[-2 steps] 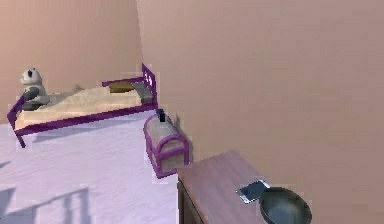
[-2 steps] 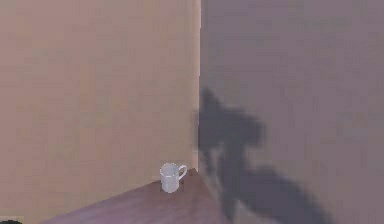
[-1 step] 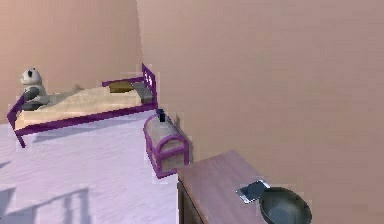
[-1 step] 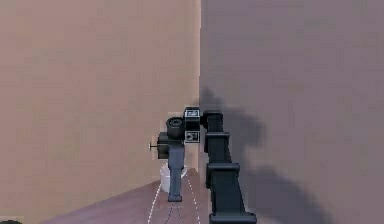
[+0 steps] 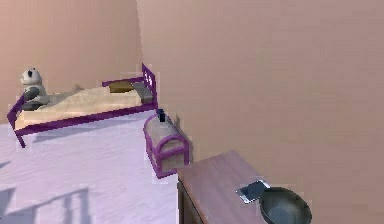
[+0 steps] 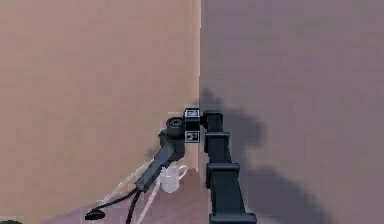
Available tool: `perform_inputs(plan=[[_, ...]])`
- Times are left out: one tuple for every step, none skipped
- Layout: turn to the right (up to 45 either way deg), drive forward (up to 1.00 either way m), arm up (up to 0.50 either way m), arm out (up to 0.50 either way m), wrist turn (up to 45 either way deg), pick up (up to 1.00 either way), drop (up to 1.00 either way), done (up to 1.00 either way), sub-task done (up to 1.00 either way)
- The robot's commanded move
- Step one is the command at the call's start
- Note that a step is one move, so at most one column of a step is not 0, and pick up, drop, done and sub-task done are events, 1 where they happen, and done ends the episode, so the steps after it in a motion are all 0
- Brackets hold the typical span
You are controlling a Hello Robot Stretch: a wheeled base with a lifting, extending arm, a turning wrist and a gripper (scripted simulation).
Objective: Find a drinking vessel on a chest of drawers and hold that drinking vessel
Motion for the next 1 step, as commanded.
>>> perform_inputs(plan=[[0.0,0.00,0.00,0.00,45.0,0.00,0.00,0.00,0.00]])
